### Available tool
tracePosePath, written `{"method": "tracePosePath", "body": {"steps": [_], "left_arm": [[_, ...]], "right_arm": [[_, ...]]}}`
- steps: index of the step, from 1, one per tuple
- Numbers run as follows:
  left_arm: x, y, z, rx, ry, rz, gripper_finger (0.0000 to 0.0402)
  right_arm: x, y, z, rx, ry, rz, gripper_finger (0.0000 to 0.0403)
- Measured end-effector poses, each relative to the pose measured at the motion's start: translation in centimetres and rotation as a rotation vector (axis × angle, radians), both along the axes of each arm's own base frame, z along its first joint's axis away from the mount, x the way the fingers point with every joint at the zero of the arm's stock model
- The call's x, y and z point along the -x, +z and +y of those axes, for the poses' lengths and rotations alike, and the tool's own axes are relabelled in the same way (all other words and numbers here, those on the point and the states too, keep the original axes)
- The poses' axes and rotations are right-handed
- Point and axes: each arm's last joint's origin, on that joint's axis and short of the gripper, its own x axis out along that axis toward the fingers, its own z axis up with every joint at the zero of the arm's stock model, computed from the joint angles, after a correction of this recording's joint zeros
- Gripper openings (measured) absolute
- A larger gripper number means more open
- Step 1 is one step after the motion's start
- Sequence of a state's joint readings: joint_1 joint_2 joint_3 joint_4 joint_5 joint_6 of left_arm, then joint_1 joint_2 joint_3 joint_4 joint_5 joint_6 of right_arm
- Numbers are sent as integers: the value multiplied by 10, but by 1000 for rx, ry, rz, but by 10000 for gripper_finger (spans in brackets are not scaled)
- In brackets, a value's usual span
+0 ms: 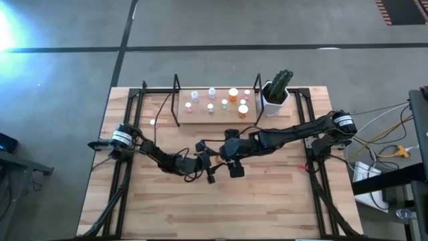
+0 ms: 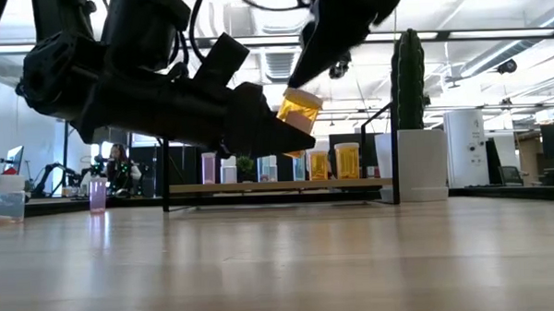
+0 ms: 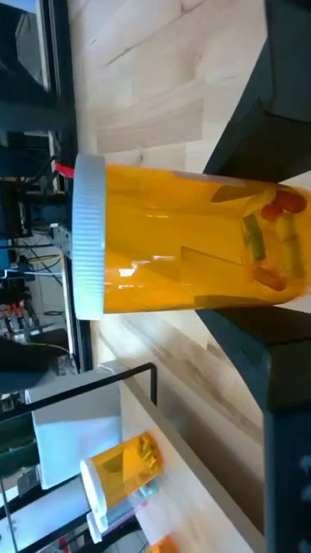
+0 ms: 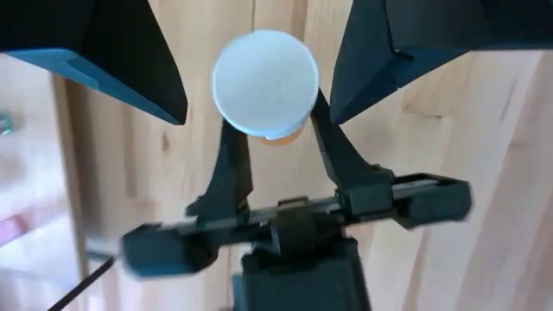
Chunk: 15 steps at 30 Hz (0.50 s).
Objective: Pick and place medicine bottles onto shelf by color
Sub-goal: Put the orange medicine bottle on the shelf
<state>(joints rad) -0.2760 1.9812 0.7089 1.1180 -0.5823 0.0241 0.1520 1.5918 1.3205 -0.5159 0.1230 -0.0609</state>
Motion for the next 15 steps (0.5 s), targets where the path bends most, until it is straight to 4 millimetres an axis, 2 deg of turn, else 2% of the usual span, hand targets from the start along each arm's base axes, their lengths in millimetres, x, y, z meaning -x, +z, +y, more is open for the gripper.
{"method": "tracePosePath", "body": {"steps": [4, 7, 10, 15], "left_arm": [[6, -3, 2, 21, 3, -17, 181], [17, -3, 5, 41, 2, -82, 181], [34, -1, 8, 67, -3, -181, 182], [49, -2, 12, 77, -31, -221, 182]], "right_arm": [[11, 20, -2, -9, 0, -57, 277], [27, 27, -4, -23, -13, -78, 278], [47, 17, -8, -48, -40, -91, 278], [78, -22, -13, -120, -85, -232, 278]]}}
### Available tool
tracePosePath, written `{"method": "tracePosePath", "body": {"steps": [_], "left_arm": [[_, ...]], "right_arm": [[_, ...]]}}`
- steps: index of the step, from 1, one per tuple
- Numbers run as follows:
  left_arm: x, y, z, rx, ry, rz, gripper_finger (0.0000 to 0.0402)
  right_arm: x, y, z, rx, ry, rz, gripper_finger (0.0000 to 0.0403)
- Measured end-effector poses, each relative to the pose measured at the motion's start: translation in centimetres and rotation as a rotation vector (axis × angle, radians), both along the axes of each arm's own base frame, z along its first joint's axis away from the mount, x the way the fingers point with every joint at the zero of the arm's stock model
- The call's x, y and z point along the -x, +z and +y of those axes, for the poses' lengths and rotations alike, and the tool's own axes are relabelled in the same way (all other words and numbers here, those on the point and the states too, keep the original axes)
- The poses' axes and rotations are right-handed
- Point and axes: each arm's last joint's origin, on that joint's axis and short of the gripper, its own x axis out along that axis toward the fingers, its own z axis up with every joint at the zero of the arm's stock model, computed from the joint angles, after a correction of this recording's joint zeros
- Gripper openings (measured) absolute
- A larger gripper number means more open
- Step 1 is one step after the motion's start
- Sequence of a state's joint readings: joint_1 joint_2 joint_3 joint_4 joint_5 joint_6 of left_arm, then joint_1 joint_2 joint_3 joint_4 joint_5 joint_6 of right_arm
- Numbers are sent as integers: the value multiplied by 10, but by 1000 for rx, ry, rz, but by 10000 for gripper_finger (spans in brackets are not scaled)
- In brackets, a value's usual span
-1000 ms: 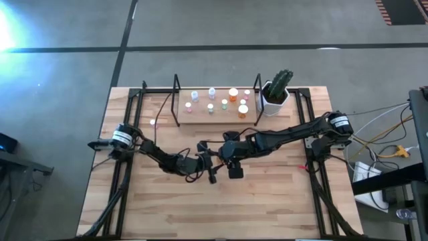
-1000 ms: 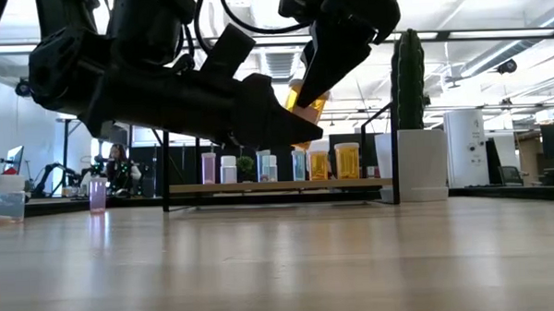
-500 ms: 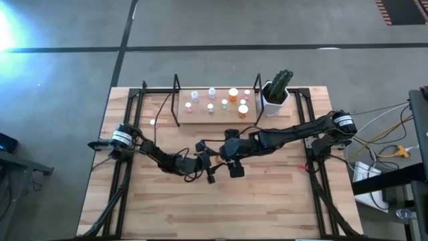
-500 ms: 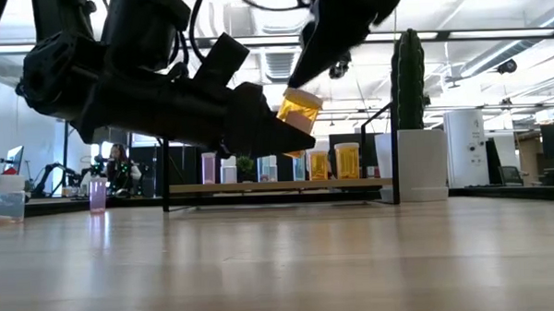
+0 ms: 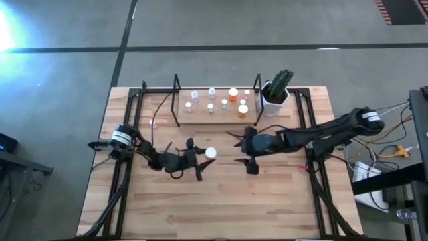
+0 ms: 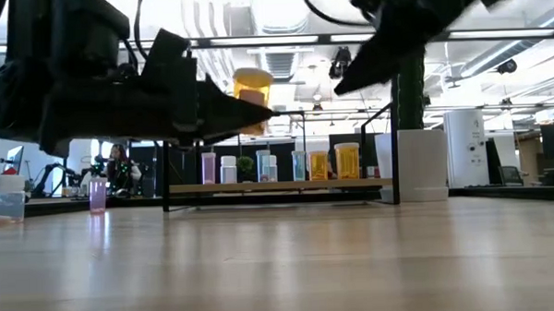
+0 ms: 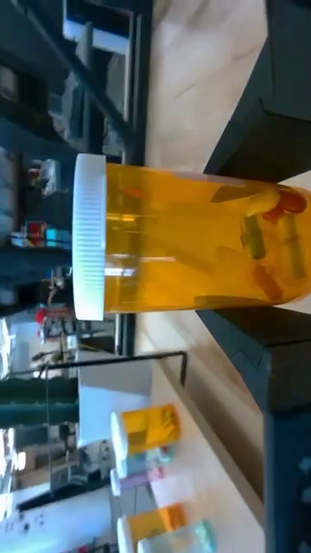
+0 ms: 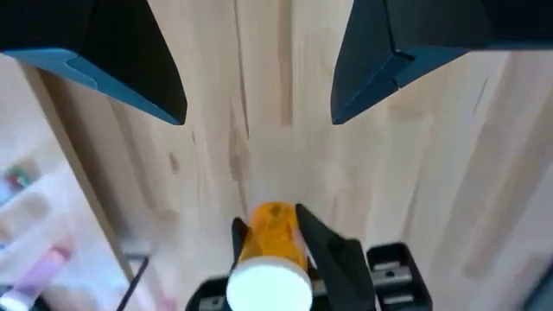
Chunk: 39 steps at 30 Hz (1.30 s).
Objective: Pick and place medicine bottles onto shelf by color
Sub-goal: Put the orange medicine bottle on the shelf
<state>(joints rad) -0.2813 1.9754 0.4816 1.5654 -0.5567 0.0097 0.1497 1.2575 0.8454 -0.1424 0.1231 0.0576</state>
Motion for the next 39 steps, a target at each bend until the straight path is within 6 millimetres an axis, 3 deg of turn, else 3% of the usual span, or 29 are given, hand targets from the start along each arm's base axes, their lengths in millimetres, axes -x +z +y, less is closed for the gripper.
{"method": "tracePosePath", "body": {"steps": [5, 9, 13, 17, 25, 39], "left_arm": [[-7, 7, -5, 0, -94, -39, 182], [-13, 13, -7, -19, -119, -65, 182], [-16, 16, -8, -21, -122, -77, 182], [-17, 17, -8, -20, -126, -85, 182], [-17, 17, -9, -22, -136, -78, 183], [-18, 14, -8, -31, -130, -45, 183]], "right_arm": [[19, -41, -3, -42, -1, -265, 276], [26, -61, -3, -80, 27, -456, 276], [20, -70, 0, -126, 92, -590, 276], [0, -83, 3, -123, 94, -598, 276], [-38, -86, 7, -108, 96, -674, 271], [-50, -81, 9, -89, 104, -656, 205]]}}
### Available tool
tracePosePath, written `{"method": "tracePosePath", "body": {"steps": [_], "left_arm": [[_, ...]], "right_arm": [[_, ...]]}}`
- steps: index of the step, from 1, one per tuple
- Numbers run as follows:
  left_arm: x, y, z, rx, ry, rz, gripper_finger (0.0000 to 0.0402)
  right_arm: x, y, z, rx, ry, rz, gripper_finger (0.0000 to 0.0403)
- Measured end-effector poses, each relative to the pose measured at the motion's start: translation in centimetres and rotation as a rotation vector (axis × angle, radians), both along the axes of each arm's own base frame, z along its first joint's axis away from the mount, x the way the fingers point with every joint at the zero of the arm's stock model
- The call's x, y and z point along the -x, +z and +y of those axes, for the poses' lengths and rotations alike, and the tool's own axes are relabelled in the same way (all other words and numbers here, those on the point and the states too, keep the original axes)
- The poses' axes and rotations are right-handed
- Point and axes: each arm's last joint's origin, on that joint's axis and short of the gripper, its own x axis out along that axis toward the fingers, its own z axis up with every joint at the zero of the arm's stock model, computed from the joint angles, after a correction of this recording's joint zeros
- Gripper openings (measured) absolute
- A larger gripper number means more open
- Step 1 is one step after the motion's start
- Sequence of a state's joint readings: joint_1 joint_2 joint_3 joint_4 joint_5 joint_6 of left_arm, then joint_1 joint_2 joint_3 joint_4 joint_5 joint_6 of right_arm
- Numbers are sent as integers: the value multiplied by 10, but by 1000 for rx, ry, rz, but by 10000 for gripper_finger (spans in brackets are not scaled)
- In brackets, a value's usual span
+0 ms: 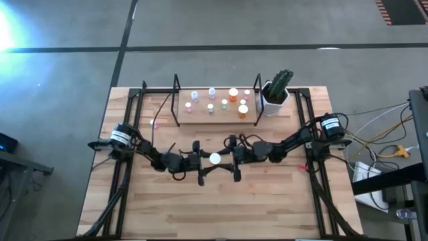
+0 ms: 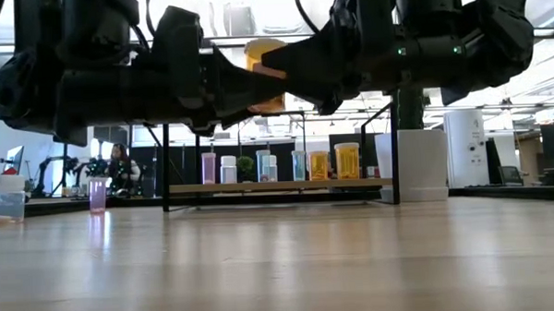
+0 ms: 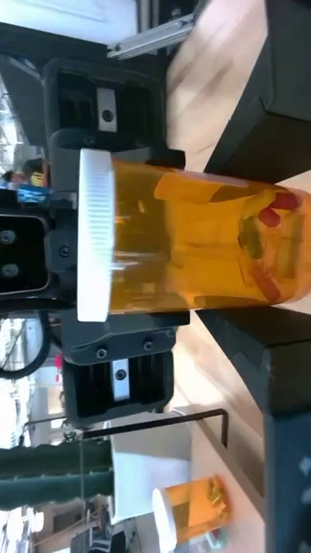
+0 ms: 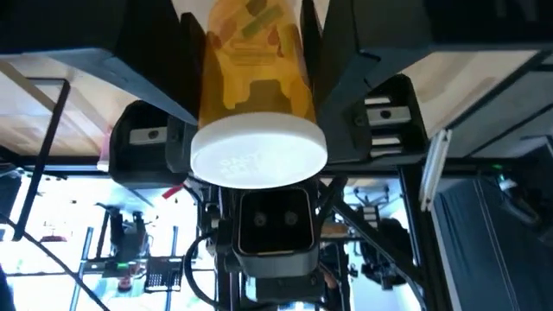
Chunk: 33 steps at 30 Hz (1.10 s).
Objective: Pick and place medicine bottles onto shelf by color
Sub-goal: Put the orange medicine bottle on the shelf
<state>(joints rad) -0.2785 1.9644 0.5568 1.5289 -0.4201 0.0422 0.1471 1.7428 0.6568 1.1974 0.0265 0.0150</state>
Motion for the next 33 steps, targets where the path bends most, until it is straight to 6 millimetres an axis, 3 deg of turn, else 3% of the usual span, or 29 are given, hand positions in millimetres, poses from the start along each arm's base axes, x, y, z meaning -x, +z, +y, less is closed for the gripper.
{"method": "tracePosePath", "body": {"steps": [6, 13, 18, 22, 27, 33], "left_arm": [[0, -9, 4, -71, 18, 171, 203], [19, -4, 13, -211, 74, 579, 286], [45, 38, 18, -213, 75, 776, 324], [54, 83, 19, -167, 25, 704, 327], [49, 123, 13, -238, -68, 540, 327], [25, 138, 5, -326, -165, 520, 327]], "right_arm": [[-2, -3, 0, 9, -4, 45, 171], [1, -7, 0, -1, 6, 74, 165], [5, -14, 0, 6, 5, 115, 165], [7, -16, -1, 9, 4, 121, 165], [7, -16, -1, 18, 2, 119, 166], [7, -15, -1, 16, 2, 115, 166]]}}
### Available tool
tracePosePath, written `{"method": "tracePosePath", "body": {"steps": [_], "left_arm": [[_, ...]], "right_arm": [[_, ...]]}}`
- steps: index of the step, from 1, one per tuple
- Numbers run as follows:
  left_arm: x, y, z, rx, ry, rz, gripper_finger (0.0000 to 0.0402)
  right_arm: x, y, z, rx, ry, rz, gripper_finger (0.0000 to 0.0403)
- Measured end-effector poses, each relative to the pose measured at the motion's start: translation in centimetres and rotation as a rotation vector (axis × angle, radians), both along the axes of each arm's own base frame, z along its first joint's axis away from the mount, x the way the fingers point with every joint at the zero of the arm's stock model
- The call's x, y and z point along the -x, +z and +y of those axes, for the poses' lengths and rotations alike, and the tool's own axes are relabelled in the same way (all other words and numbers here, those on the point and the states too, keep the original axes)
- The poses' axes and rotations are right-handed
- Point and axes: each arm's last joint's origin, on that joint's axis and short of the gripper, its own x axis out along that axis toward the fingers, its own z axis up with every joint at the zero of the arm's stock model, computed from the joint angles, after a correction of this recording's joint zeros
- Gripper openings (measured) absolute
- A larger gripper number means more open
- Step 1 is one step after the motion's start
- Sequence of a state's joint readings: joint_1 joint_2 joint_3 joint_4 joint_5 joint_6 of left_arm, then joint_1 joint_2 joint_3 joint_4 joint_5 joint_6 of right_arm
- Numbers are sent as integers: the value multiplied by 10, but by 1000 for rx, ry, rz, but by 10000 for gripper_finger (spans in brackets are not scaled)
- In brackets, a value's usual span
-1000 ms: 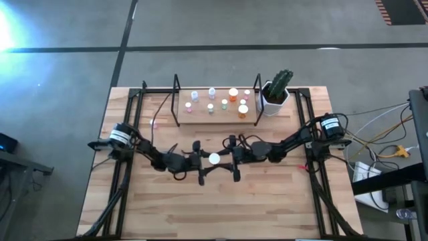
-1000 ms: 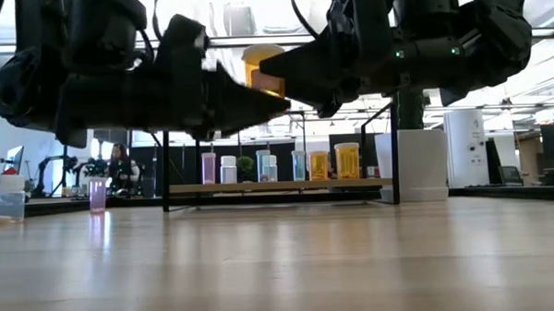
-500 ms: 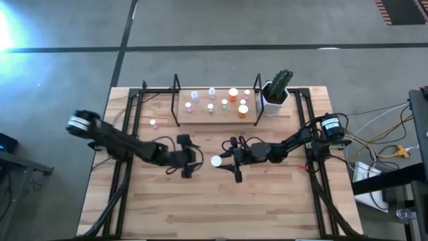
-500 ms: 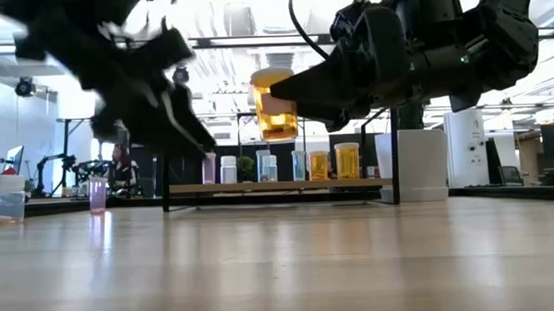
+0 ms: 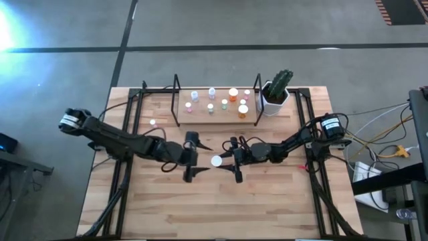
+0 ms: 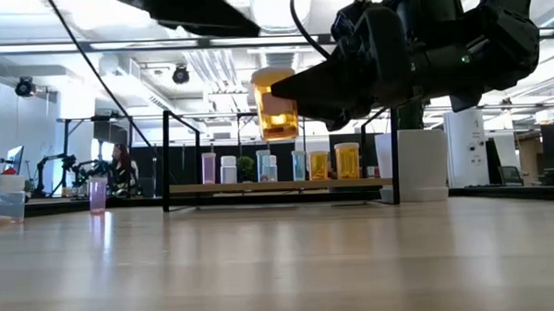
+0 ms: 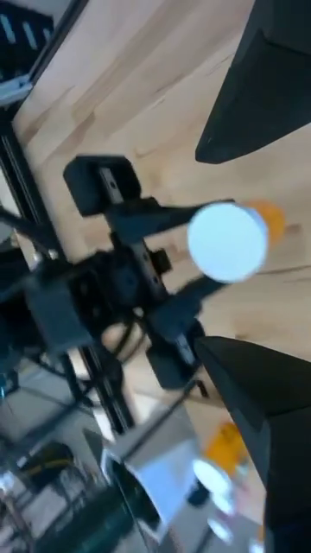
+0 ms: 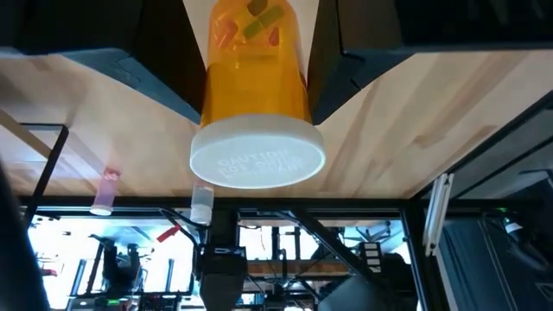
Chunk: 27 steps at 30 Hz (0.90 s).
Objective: Pick and place medicine bottles onto shelf by color
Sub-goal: Put the orange medicine bottle on the shelf
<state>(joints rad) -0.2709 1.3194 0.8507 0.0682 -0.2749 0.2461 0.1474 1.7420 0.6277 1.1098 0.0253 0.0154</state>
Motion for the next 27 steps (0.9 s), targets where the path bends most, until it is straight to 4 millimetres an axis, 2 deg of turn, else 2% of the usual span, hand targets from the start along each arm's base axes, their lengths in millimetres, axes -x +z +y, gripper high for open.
{"method": "tracePosePath", "body": {"steps": [5, 8, 13, 20, 27], "left_arm": [[-24, -7, -3, -38, -73, 107, 327], [-37, -13, -2, -66, -64, 218, 327], [-56, -14, 2, -111, -66, 288, 327], [-59, -14, 6, -113, -111, 331, 318], [-60, -15, 7, -125, -135, 333, 258]], "right_arm": [[0, 0, 0, -2, 0, -3, 166], [0, 1, 0, -3, 0, -4, 166], [0, 1, 0, -4, 0, -6, 166], [0, 1, 0, -12, 0, -6, 166], [0, 1, 0, -12, 3, -6, 167]]}}
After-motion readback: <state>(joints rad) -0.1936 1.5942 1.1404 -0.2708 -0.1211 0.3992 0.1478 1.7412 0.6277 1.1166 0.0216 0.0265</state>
